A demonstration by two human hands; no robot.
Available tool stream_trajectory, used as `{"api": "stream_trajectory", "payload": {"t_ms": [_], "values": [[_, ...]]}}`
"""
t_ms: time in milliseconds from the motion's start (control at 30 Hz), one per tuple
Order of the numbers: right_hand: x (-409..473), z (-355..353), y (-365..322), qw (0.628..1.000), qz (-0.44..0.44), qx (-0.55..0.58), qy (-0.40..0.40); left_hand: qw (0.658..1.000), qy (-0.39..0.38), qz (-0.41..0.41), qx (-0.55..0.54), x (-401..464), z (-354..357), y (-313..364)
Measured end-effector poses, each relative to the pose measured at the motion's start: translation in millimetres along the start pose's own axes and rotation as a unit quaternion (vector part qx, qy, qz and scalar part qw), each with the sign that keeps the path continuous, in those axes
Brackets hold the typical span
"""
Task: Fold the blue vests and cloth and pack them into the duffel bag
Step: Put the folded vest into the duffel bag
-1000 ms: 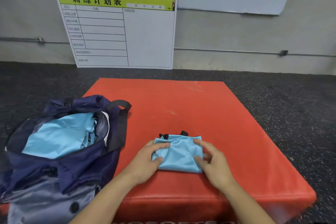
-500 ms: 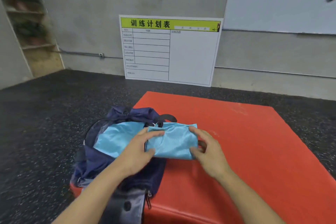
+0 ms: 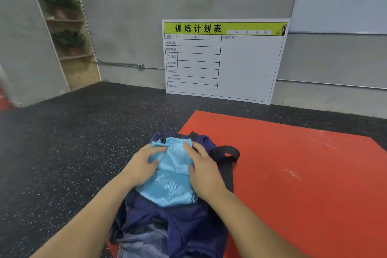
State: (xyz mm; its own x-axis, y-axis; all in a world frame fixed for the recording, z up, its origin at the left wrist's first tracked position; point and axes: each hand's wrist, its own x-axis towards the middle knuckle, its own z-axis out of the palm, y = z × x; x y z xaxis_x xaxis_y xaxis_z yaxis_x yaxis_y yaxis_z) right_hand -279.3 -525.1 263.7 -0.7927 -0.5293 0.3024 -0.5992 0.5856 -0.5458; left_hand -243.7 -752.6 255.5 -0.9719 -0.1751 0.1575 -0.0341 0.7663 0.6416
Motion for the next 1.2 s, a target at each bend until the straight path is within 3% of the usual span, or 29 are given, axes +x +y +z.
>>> {"api": "stream_trajectory", "payload": {"t_ms": [133, 233, 400, 600, 833, 900, 1000, 1200], "values": [[7.4, 20.1, 5.8, 0.996, 0.072, 0.046, -0.013, 0.999, -0.032, -0.026, 0.01, 12.1, 18.4, -7.7], [20.1, 25.9, 13.5, 0.992, 0.122, 0.001, -0.036, 0.999, 0.001, -0.029, 0.025, 18.8, 26.5, -3.8], [29.9, 25.7, 23.6, 0.976, 0.147, -0.089, -0.134, 0.995, -0.036, -0.056, 0.069, 22.5, 34.1, -16.7], [35.7, 26.2, 23.6, 0.966, 0.107, -0.159, -0.172, 0.98, -0.04, -0.052, 0.186, 21.6, 40.0, -13.2], [41.2, 29.4, 23.0, 0.963, -0.013, -0.236, -0.131, 0.934, 0.008, 0.115, 0.339, 12.7, 42.3, -21.4], [41.7, 32.2, 24.2, 0.962, -0.03, -0.226, -0.148, 0.949, -0.01, 0.103, 0.296, 13.9, 44.2, -22.3], [40.5, 36.9, 29.8, 0.967, -0.009, -0.176, -0.187, 0.981, -0.076, 0.019, 0.177, 14.3, 42.5, -24.8], [31.6, 43.6, 39.0, 0.967, 0.073, -0.106, -0.222, 0.988, -0.097, -0.024, 0.12, 18.2, 46.4, -30.7]]}}
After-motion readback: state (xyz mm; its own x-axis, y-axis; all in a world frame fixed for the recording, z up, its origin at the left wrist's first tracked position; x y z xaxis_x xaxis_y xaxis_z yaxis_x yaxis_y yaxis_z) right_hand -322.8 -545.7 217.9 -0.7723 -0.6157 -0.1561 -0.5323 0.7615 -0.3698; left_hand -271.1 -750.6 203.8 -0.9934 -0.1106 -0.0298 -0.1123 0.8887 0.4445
